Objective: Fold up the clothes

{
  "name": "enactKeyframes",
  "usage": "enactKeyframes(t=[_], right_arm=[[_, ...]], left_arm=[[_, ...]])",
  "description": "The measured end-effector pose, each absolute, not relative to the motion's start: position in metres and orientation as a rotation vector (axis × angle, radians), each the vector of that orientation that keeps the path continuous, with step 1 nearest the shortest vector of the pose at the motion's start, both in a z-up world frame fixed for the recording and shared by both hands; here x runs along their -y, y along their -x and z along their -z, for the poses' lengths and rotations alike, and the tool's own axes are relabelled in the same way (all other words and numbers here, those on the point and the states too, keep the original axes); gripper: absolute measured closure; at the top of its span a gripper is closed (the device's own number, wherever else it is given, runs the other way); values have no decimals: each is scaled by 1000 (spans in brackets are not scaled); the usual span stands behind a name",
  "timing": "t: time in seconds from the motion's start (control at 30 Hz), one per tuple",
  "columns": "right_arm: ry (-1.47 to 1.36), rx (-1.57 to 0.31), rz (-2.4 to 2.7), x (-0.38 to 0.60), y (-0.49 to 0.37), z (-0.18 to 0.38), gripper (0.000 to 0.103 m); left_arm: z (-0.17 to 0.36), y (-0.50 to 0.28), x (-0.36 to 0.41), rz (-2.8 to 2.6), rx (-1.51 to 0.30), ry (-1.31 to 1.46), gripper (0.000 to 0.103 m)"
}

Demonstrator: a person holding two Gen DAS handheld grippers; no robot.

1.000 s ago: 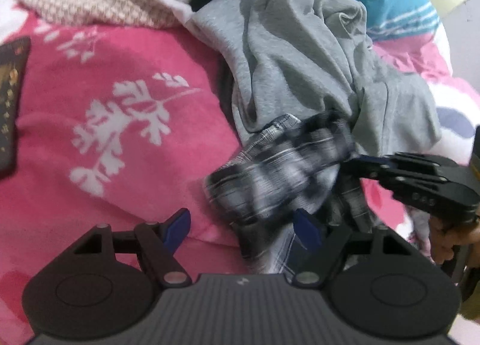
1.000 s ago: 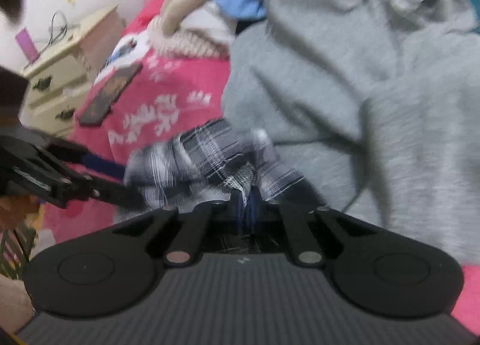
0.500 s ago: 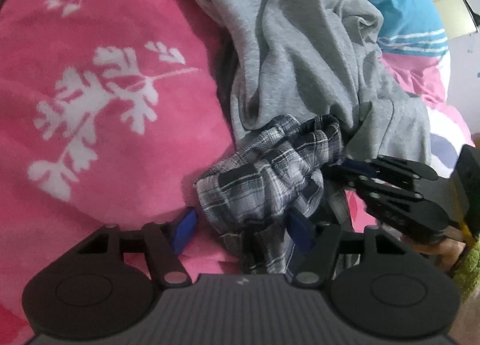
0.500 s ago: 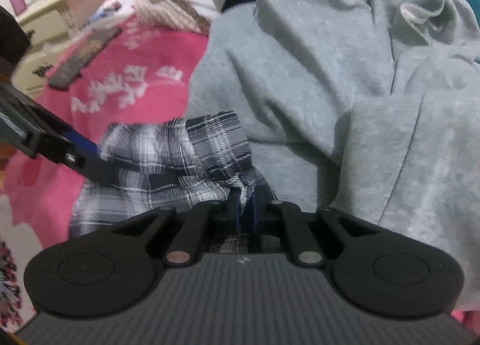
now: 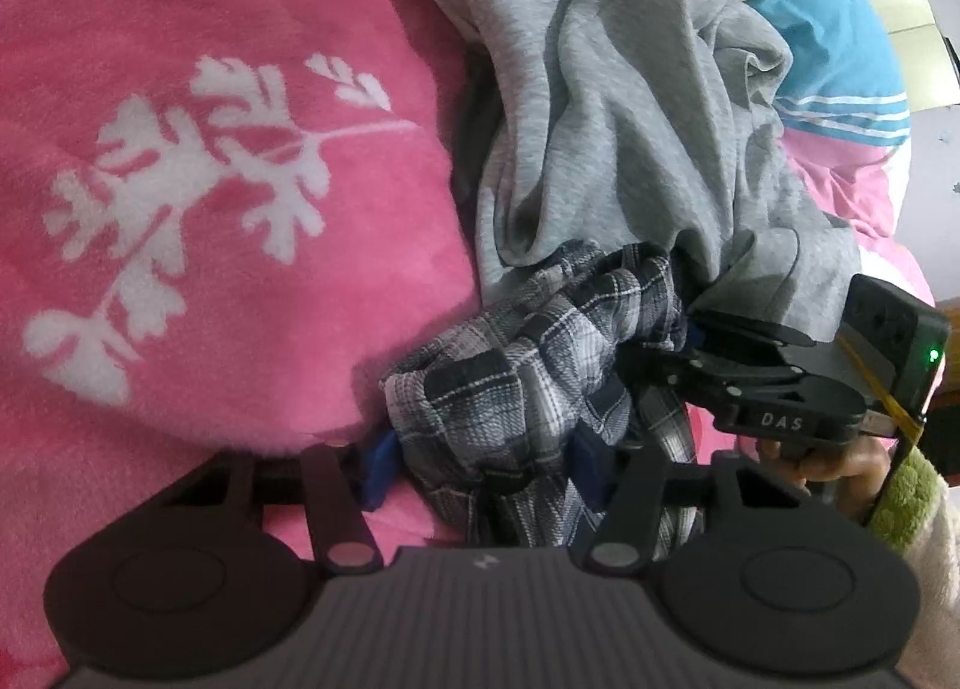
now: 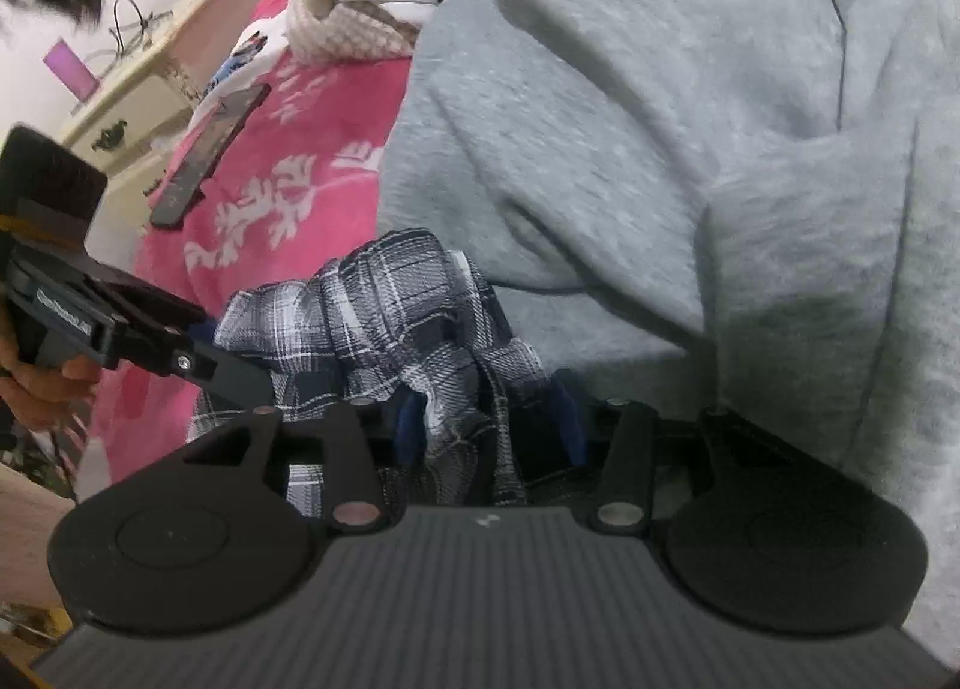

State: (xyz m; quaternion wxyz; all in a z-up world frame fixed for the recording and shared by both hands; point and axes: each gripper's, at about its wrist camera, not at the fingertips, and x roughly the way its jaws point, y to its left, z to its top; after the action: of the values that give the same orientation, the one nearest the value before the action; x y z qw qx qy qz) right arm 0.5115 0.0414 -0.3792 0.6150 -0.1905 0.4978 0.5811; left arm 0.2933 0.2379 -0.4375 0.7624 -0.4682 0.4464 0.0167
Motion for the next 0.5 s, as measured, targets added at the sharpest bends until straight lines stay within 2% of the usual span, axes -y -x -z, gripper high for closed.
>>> enactKeyframes(t=[0.03, 0.07, 0.13, 0.2, 0.27, 0.5], right_arm=[[432, -1156, -1339, -41, -511, 380, 59], [428, -1160, -1341, -41, -510, 379, 59], [420, -1170, -1344, -41, -508, 379, 64], [413, -1179, -1347, -41, -506, 379, 85], [405, -1188, -1350, -41, -504, 379, 90], [296, -1148, -1336, -26, -497, 352, 95]], left_arm=[[437, -295, -240, -46, -974, 1018, 49], [436, -296, -239, -64, -979, 1008, 55], [433, -299, -236, -101, -990, 989, 62], [430, -299, -231, -129, -982, 969, 73], [426, -296, -228, -150, -963, 973, 78], [394, -277, -225, -159, -880, 1003, 83]])
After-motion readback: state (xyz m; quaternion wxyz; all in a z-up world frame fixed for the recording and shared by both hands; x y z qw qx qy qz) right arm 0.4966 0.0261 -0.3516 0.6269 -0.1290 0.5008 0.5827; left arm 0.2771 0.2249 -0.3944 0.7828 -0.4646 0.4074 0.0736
